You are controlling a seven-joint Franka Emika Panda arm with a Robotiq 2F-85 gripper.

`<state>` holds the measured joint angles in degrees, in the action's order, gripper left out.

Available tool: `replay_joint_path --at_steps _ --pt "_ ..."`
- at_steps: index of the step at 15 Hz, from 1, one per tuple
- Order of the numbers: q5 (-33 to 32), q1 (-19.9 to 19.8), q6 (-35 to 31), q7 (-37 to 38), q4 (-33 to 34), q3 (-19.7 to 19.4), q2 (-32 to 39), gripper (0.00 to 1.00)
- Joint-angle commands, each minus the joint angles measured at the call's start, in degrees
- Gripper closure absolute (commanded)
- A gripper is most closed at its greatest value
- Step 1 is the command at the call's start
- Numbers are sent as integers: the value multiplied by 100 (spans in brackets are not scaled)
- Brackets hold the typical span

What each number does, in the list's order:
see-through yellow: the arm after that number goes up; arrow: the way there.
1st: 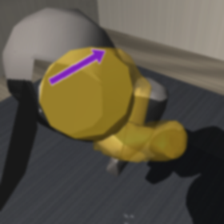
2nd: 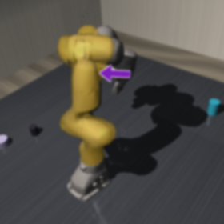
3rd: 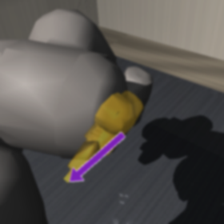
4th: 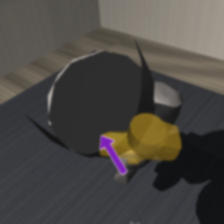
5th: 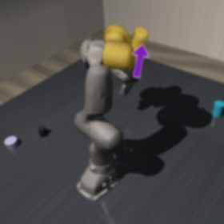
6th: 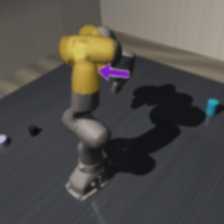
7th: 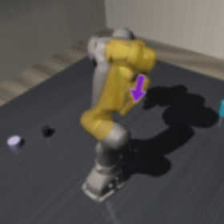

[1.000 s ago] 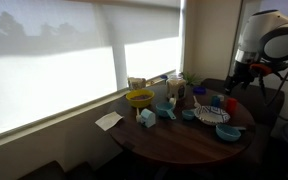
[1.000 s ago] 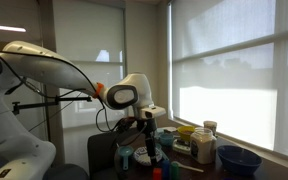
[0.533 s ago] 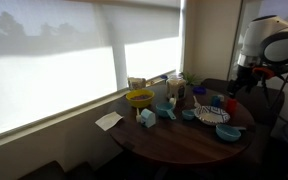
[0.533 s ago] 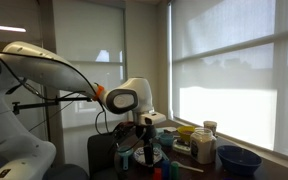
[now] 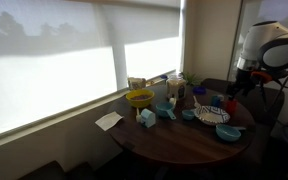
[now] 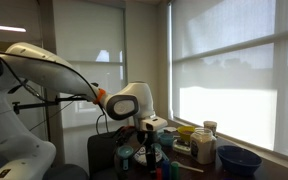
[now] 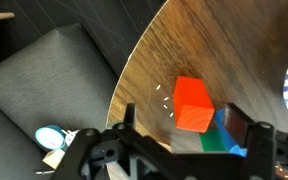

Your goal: Move the blue object towards the green object and then lift the orange object and put it on top of the blue and green objects

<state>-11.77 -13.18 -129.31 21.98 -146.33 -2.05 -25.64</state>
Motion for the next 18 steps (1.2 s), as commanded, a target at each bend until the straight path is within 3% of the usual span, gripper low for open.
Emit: replay_joint_path --at_steps 1,4,7,8,9,11,15,18 --pt "165 8 -396 -25 -115 -73 56 31" --pt "202 11 -561 -27 -159 -79 118 39" --pt "239 22 -642 -42 -166 -80 167 28" --pt "251 23 -667 -46 -171 -80 176 34" --pt "266 22 -696 -48 -181 -81 183 58" --pt "294 23 -726 -52 -188 -82 164 60" --pt "271 2 -637 -41 -95 -49 20 89" --pt "221 -1 -472 -84 124 -8 -212 92"
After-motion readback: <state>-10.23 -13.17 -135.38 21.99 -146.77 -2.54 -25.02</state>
